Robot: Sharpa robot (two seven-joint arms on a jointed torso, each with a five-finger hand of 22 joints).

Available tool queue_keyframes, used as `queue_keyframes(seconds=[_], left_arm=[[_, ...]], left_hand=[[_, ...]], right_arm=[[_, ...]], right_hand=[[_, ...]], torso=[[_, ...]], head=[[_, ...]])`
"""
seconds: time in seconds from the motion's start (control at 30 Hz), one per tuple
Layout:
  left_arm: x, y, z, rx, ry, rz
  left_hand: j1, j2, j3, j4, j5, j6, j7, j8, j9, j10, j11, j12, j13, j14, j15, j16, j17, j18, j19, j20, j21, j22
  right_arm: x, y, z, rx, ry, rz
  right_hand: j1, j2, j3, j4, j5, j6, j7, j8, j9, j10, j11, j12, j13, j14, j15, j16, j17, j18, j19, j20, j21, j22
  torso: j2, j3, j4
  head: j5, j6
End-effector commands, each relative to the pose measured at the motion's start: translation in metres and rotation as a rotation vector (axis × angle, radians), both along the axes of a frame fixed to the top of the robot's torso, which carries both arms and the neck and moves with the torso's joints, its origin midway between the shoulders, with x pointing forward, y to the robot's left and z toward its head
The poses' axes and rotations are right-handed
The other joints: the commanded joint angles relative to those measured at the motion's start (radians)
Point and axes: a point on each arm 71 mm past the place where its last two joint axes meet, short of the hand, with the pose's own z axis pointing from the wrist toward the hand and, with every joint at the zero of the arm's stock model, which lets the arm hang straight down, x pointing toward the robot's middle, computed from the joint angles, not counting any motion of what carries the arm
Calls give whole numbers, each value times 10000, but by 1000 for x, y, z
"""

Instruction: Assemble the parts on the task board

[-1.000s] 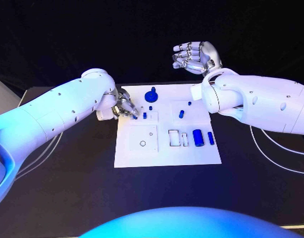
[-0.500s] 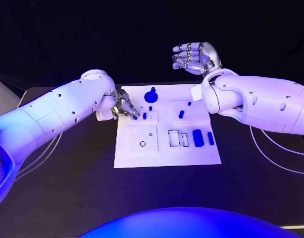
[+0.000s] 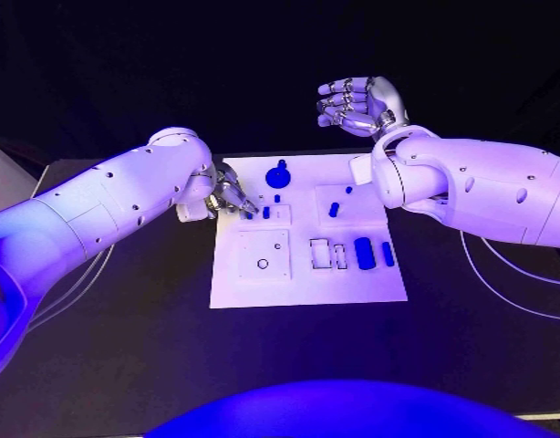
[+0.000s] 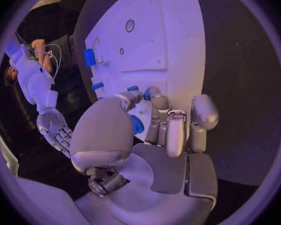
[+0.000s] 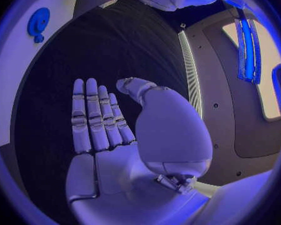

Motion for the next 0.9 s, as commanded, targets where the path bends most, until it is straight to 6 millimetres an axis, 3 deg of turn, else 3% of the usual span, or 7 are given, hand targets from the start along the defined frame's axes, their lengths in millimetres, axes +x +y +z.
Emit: queue_keyframes(seconds=[0.03,0.17,0.2,0.4,0.47,0.5,0.9], left_arm=[[0,5,-4,325,-73,97],[-1,8,-5,332,-145,144],[-1,9,-4,319,-180,162],[-3,11,-3,152,-412,255],[-3,12,-1,21,-549,319],[-4,12,-1,-53,-610,348],[-10,12,11,-1120,-1047,604]], left_hand=[[16,-118,-124,39,-50,56,26,-3,19,74,-15,63,22,854,-77,31,2058,-116,84,20,-22,26],[-57,-174,-433,115,-251,73,27,1,38,73,-14,62,6,855,-78,32,2060,-116,91,16,-28,22],[-125,-136,-620,121,-664,79,26,-9,41,76,-14,65,6,856,-77,31,2059,-116,94,16,-34,18],[-324,-43,-1064,136,-1538,80,33,-46,45,62,-6,59,-19,849,-71,21,2040,-113,95,22,-53,5],[-373,29,-1238,138,-1992,86,24,-51,52,63,-11,63,-24,849,-75,20,2039,-113,100,21,-56,7],[-490,86,-1382,147,-2603,99,17,-46,61,77,-15,75,-11,852,-78,21,2045,-115,111,18,-53,19],[-995,-17,-2142,151,-2671,128,-26,17,133,96,-55,69,-35,849,-120,16,2033,-118,143,-25,-51,34]], right_arm=[[-1,1,0,14,-25,189],[-1,0,0,12,-16,181],[-1,0,-1,11,-14,178],[-1,-1,-1,8,1,166],[-1,-1,-1,6,8,162],[-1,-1,-2,6,11,159],[-2,-4,-3,-5,38,119]], right_hand=[[-64,-4,6,-69,59,-43,344,-32,-17,5,38,-56,-9,-30,64,-66,-9,44,13,50,-39,-9],[-64,-4,6,-69,59,-43,344,-32,-17,5,38,-56,-9,-30,64,-66,-9,44,13,50,-39,-9],[-64,-4,6,-69,59,-43,344,-32,-17,5,38,-56,-9,-30,64,-66,-9,44,13,50,-39,-9],[-62,-3,6,-75,61,-47,348,-37,-19,3,41,-58,-21,-32,67,-77,-15,45,7,53,-39,-25],[-62,-3,6,-75,61,-47,348,-37,-19,3,41,-58,-21,-32,67,-77,-15,45,7,53,-39,-25],[-62,-3,6,-75,61,-47,348,-37,-19,3,41,-58,-21,-32,67,-77,-15,45,7,53,-39,-25],[-59,-1,7,-81,64,-50,351,-40,-20,1,43,-59,-29,-34,68,-84,-20,46,3,55,-38,-37]], torso=[[1,0,0],[1,-3,-4],[1,-3,-4],[2,-2,-1],[-1,-7,-1],[0,-5,-5],[1,0,-2]], head=[[7,9],[10,17],[10,17],[-4,35],[-9,40],[-6,43],[-4,69]])
